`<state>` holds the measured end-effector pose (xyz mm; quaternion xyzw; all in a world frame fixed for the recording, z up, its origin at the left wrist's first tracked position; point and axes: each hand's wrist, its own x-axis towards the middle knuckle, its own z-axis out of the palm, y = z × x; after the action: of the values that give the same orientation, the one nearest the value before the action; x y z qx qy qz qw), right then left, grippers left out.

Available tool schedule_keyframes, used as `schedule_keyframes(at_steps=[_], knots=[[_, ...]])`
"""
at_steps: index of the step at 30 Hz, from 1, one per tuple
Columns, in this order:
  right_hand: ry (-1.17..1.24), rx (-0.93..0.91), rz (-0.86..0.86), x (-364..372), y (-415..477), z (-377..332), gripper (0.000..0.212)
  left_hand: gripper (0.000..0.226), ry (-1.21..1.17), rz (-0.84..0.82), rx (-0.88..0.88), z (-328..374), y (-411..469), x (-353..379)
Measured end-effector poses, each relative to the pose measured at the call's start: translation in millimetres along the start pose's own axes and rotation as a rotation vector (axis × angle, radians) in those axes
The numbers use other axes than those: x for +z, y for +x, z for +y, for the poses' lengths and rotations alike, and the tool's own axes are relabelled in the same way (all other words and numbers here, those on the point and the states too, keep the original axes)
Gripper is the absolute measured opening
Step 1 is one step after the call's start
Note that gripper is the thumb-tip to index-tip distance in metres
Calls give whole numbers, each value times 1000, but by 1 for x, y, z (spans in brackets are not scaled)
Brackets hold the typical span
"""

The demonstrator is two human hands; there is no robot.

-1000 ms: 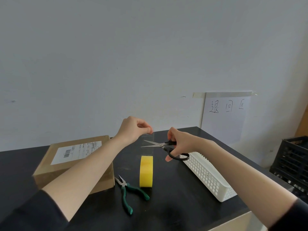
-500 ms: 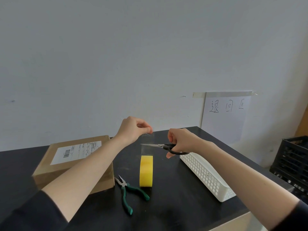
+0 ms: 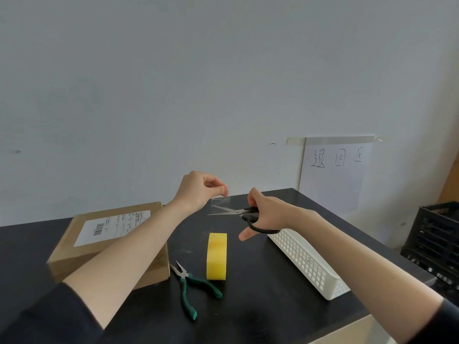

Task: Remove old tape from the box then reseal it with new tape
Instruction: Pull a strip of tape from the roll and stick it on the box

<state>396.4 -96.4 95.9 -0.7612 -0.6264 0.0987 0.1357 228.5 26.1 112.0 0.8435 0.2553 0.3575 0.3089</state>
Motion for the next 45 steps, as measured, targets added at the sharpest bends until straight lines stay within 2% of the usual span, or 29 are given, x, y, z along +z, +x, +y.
schedule_keyframes(at_steps=[11,16,20,26,34,45], knots=[[-70,4,3,-1,-2,1,87,8,-18,55,-10,-4,-1,0],[-189,-13,-15,6,-7,2,84,14,-137,250,-25,1,3,-10],[-44,30,14,11,-5,8,77,10,-80,194,30,6,4,-19],[99,129,12,18,-2,20,59,10,-46,156,19,-2,-1,-20],[214,186,85,32,-6,26,48,8,-52,129,0,-6,-4,-18],[126,324,251,72,-19,26,28,6,-91,97,-47,-14,-18,-15]])
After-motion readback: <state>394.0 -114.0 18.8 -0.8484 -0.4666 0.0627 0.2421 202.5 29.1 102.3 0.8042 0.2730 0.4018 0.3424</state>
